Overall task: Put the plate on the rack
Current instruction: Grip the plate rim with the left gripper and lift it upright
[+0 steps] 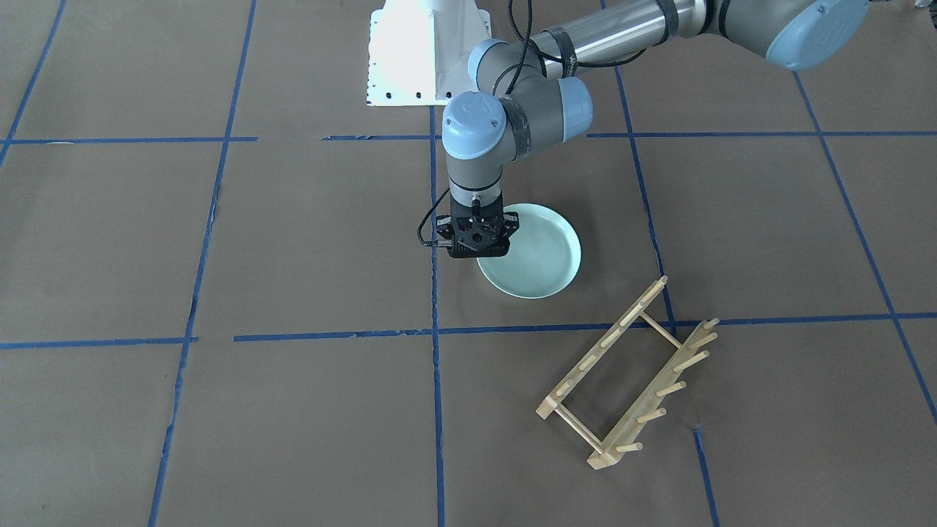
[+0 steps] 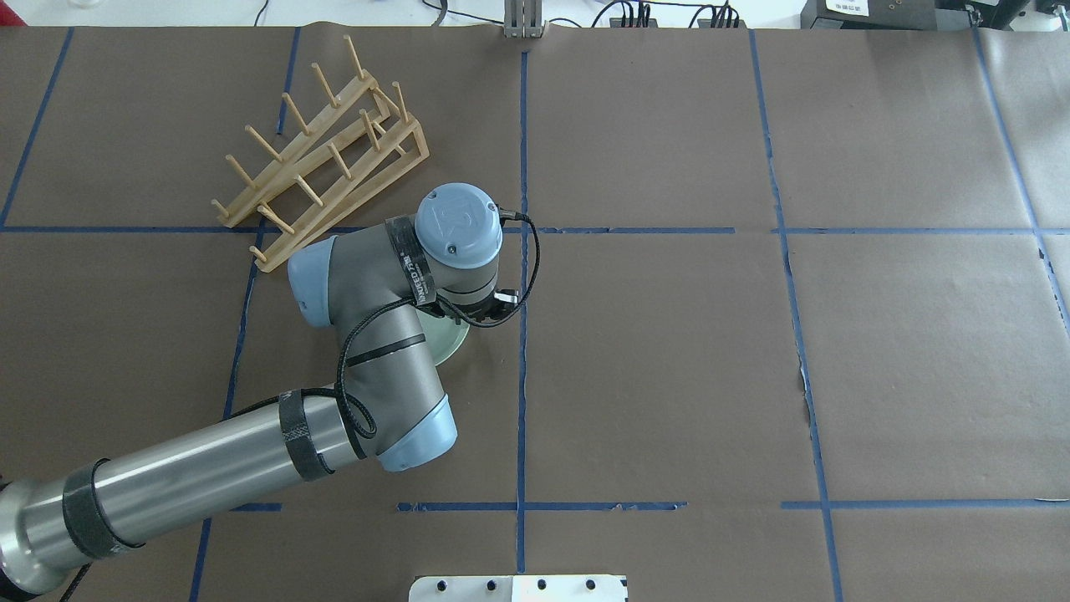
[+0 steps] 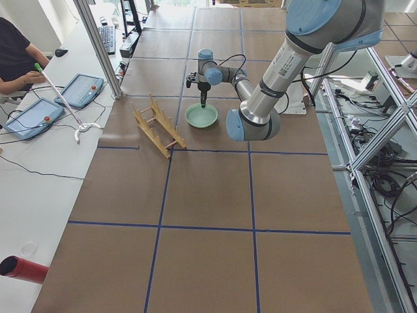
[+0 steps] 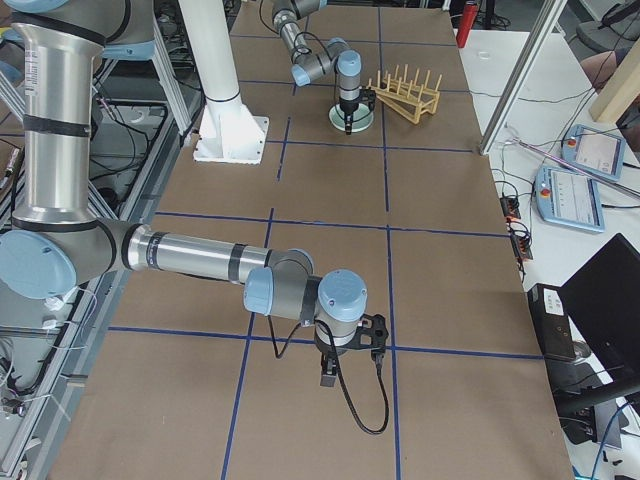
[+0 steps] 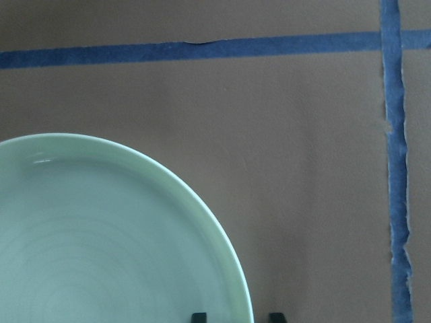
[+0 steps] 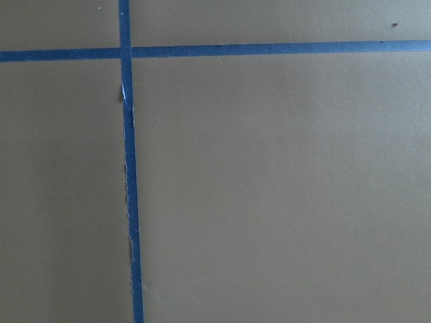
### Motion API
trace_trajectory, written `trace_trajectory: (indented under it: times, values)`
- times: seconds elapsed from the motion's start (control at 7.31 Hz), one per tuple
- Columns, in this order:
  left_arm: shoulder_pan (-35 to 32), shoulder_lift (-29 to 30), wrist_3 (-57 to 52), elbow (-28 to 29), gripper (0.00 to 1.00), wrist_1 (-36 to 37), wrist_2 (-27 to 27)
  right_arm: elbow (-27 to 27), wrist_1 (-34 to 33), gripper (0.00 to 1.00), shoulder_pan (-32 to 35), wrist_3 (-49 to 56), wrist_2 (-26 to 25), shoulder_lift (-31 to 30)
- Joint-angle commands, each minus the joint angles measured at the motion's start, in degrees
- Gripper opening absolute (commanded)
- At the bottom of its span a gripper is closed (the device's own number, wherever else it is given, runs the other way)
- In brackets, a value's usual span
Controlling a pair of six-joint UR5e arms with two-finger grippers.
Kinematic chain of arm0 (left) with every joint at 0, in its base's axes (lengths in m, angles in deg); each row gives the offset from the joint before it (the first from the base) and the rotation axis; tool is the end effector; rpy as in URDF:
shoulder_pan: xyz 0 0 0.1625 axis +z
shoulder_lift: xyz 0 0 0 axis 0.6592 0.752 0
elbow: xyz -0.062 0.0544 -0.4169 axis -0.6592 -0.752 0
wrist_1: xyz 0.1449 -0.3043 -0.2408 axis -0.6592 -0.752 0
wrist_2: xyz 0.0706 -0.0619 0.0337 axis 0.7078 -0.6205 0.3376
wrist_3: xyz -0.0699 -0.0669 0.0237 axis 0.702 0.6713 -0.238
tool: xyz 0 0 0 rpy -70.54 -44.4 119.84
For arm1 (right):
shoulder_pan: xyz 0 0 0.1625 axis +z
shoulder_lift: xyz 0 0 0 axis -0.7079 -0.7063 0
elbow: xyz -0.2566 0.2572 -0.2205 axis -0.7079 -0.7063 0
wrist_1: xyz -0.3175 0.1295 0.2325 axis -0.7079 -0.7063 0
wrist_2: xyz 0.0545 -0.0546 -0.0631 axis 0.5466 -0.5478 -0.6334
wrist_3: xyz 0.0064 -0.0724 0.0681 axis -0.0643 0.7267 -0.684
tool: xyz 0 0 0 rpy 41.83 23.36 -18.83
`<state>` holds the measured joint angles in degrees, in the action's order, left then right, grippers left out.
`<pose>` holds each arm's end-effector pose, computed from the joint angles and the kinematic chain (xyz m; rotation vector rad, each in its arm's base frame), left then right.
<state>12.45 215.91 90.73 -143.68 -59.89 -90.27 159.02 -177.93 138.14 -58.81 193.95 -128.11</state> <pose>0.6150 -0.4608 0.2234 0.0756 0.7294 -0.0088 0.0898 -0.4265 0.7063 -0.0612 -0.7344 0.0271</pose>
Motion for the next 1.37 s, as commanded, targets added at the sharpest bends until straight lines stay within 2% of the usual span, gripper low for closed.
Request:
trace_trajectory:
  times: [0.0, 0.27, 0.55, 0.68, 0.82, 0.96, 1.09, 1.23]
  values:
    - [0.0, 0.1, 1.7, -0.3, 0.0, 0.1, -0.2, 0.0, 0.0, 1.0, 0.0, 0.0, 0.0, 0.1]
    - [-3.0, 0.0, 8.6, -4.7, 0.0, -2.2, -0.4, 0.0, 0.0, 1.0, 0.0, 0.0, 0.0, 0.1]
    - [-8.9, -0.3, 20.3, -12.1, 0.0, -9.8, -0.6, 0.0, 0.0, 1.0, 0.0, 0.0, 0.0, 0.0]
    - [-11.4, -1.2, 28.0, -13.2, 0.0, -18.6, -0.6, 0.0, 0.0, 1.0, 0.0, 0.0, 0.0, 0.0]
    - [-13.6, -4.4, 38.4, -13.2, 0.0, -33.4, -0.6, 0.0, 0.0, 1.0, 0.0, 0.0, 0.0, 0.0]
    - [-14.5, -10.0, 46.8, -13.2, 0.0, -50.6, -0.2, 0.0, 0.0, 1.0, 0.0, 0.0, 0.0, 0.1]
    - [-17.2, -12.6, 48.1, -13.1, 0.0, -56.8, -0.1, 0.0, 0.0, 1.0, 0.0, 0.0, 0.0, 0.0]
    - [-20.7, -12.8, 47.7, -12.9, 0.0, -57.5, -0.1, -0.1, 0.0, 1.0, 0.0, 0.0, 0.0, 0.0]
